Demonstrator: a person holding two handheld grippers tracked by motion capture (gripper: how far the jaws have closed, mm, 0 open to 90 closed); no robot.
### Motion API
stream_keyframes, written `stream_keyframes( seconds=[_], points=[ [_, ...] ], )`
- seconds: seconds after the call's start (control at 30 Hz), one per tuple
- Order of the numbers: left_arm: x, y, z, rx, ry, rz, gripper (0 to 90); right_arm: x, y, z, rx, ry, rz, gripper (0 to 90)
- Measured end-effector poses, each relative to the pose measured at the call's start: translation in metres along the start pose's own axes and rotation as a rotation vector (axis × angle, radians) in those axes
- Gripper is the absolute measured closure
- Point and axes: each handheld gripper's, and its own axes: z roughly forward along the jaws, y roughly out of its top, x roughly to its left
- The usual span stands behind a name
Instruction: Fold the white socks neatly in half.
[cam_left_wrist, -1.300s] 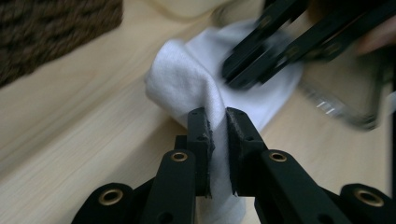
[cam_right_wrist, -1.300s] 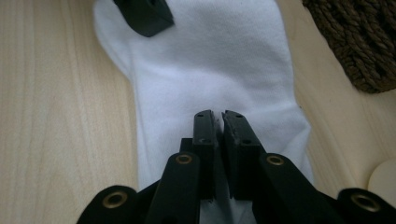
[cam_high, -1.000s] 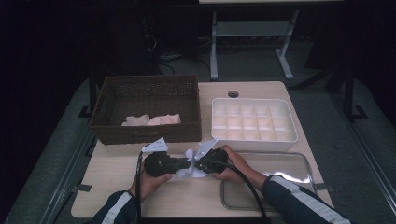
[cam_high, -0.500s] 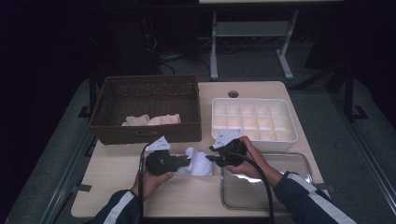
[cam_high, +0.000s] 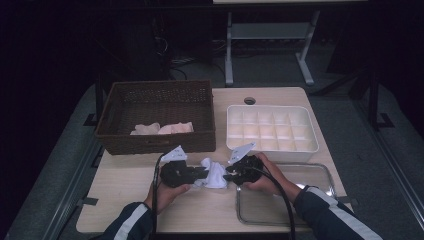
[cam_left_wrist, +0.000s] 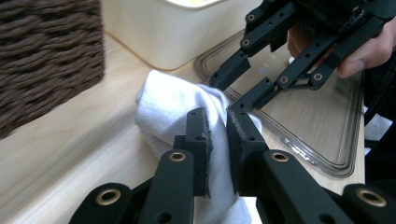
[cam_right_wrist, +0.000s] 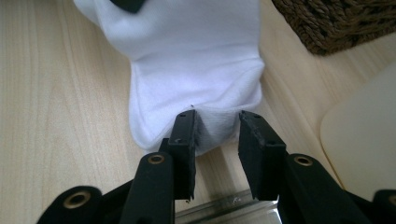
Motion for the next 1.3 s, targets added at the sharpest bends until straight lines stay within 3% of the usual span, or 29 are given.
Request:
stream_keyframes(
  seconds=[0.23,0.33,0.4,0.43,0.5,0.57,0.7,0.73,0.83,0.87,0.93,0.97,1.03,1.1,1.17,1.23,1.3],
  points=[
    [-0.005,0.004,0.032,0.067,-0.013,0.031,75.3,-0.001,0.001,0.003,0.000,-0.010,0.004,67.0],
    [-0.005,0.003,0.036,0.072,-0.012,0.047,71.9,-0.003,0.000,0.003,-0.004,-0.008,0.016,65.5],
    [-0.006,0.003,0.035,0.060,-0.005,0.038,66.2,-0.004,0.000,0.002,-0.009,-0.009,0.030,65.5],
    [-0.006,0.004,0.032,0.052,0.002,0.045,60.5,-0.006,0.000,0.002,-0.013,-0.018,0.004,66.5],
    [-0.007,0.008,0.025,0.019,0.019,0.058,48.7,-0.005,0.001,-0.001,-0.014,-0.014,0.018,68.3],
    [-0.009,0.013,0.013,-0.025,-0.002,0.062,45.0,-0.004,0.000,0.002,0.005,-0.012,0.023,68.6],
    [-0.010,0.019,-0.011,-0.072,0.036,0.074,36.8,-0.004,-0.001,0.006,0.022,-0.010,0.012,68.9],
    [-0.010,0.020,-0.017,-0.075,0.054,0.082,37.0,-0.003,-0.001,0.006,0.021,-0.011,0.014,68.9],
    [-0.006,0.017,-0.035,-0.102,0.088,0.045,36.3,-0.003,-0.001,0.006,0.019,-0.011,0.019,69.2],
    [-0.002,0.014,-0.040,-0.098,0.097,0.047,37.6,-0.003,-0.001,0.006,0.017,-0.012,0.020,69.2],
    [0.008,0.004,-0.042,-0.072,0.100,0.010,40.7,-0.002,-0.001,0.007,0.018,-0.017,0.011,69.2],
    [0.011,0.000,-0.040,-0.056,0.072,-0.004,48.8,-0.003,-0.001,0.006,0.017,-0.018,0.011,69.6],
    [0.015,-0.007,-0.029,0.001,0.072,0.002,51.5,-0.003,-0.001,0.007,0.013,-0.018,0.003,70.5],
    [0.017,-0.010,-0.013,0.040,0.034,0.003,58.9,-0.002,0.000,0.007,0.018,-0.014,0.008,71.2],
    [0.015,-0.008,0.001,0.080,0.040,0.031,59.9,-0.002,0.000,0.010,0.021,-0.020,-0.014,72.0],
    [0.011,-0.006,0.011,0.089,0.015,0.056,63.7,-0.001,0.000,0.011,0.024,-0.018,-0.003,72.0],
    [0.008,-0.002,0.019,0.105,0.017,0.090,66.0,-0.002,-0.002,0.012,0.020,-0.019,-0.013,72.0]
  ],
)
